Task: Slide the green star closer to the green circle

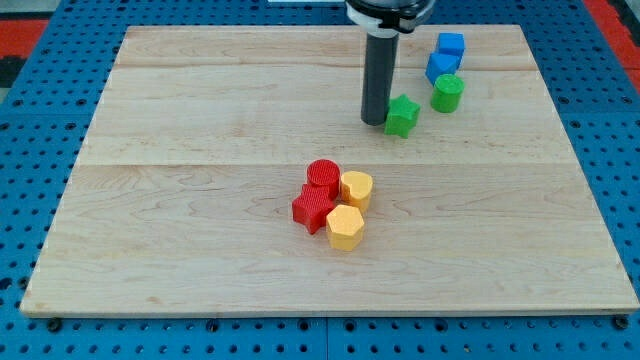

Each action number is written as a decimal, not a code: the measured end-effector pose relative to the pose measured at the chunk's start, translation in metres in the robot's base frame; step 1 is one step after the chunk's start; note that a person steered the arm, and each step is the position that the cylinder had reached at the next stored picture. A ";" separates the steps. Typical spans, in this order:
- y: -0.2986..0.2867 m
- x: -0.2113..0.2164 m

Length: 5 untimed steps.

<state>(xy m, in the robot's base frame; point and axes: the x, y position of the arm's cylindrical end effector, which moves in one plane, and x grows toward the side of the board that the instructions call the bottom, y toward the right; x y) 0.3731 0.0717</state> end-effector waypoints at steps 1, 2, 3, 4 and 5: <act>0.021 0.000; 0.039 0.000; 0.041 0.000; 0.011 -0.006; -0.075 -0.011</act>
